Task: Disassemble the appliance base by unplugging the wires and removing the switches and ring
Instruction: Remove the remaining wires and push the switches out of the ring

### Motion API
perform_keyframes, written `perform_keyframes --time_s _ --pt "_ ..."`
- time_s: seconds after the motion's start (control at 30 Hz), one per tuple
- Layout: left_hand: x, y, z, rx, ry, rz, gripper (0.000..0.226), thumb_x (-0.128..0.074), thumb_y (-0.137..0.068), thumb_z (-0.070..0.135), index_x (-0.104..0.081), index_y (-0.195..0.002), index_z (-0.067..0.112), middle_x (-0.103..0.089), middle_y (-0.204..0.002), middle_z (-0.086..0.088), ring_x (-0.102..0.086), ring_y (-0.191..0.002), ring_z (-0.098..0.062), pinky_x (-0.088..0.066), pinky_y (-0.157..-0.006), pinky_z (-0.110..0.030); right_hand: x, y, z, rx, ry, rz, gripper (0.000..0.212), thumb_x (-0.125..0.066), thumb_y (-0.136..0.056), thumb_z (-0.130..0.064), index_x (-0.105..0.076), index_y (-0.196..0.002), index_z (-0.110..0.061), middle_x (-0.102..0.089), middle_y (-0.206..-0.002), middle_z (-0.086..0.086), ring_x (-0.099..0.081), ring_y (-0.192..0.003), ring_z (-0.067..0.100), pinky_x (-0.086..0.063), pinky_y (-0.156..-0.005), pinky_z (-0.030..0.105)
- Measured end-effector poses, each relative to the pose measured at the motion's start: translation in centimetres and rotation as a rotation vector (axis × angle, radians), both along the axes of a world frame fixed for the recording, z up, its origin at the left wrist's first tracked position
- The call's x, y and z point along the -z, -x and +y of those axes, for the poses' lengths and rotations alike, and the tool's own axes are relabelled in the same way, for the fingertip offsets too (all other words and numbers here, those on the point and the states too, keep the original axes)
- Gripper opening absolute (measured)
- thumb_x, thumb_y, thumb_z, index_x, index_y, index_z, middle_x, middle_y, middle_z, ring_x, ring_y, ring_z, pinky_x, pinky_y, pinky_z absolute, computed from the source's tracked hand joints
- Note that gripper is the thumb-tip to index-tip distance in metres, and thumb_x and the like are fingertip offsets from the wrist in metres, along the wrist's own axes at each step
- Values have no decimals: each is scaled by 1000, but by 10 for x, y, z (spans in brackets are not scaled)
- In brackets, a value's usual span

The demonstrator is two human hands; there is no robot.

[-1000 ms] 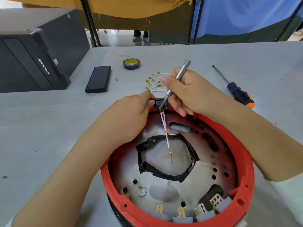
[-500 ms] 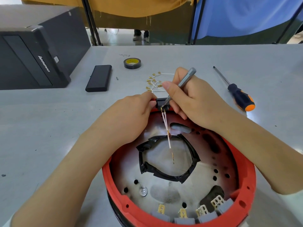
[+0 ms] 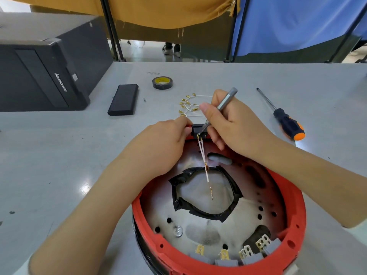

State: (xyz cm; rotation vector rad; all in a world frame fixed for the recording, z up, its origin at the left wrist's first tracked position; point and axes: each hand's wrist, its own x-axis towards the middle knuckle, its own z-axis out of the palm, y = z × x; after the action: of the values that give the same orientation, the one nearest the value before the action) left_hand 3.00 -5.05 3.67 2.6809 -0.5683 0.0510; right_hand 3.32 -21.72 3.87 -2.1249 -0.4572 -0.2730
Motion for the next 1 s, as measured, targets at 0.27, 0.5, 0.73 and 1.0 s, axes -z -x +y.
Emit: perform_keyframes --time_s 0.27,0.5,0.73,1.0 --pt "-1 0 0 -10 4 6 29 -30 -102 33 -51 -118 22 -62 -109 -5 -55 -100 -28 -40 -79 -35 -1 -13 0 15 -86 137 32 -41 -101 -32 -37 -72 -18 -51 -40 1 -42 -29 13 -31 -36 10" --pt "-1 1 1 6 13 2 30 -29 -102 33 -50 -121 24 -62 -111 -3 -55 -102 -26 -40 -87 -40 1 0 -1 -5 -97 -52 31 -42 -101 -30 -35 -73 -19 -51 -45 -3 -42 -34 7 -34 -43 13" --pt "0 1 0 4 9 -1 30 -29 -101 34 -50 -122 24 -62 -112 -4 -55 -102 -27 -40 -84 -38 1 0 1 3 10 -30 30 -42 -101 -30 -36 -74 -18 -52 -46 -9 -48 -39 5 -36 -48 12" --pt "0 0 0 -7 3 8 30 -30 -102 33 -49 -123 25 -61 -114 -4 -55 -104 -28 -41 -86 -39 -7 -13 2 9 -99 207 32 -40 -102 -32 -37 -75 -15 -48 -39 -4 -36 -29 10 -31 -36 14"
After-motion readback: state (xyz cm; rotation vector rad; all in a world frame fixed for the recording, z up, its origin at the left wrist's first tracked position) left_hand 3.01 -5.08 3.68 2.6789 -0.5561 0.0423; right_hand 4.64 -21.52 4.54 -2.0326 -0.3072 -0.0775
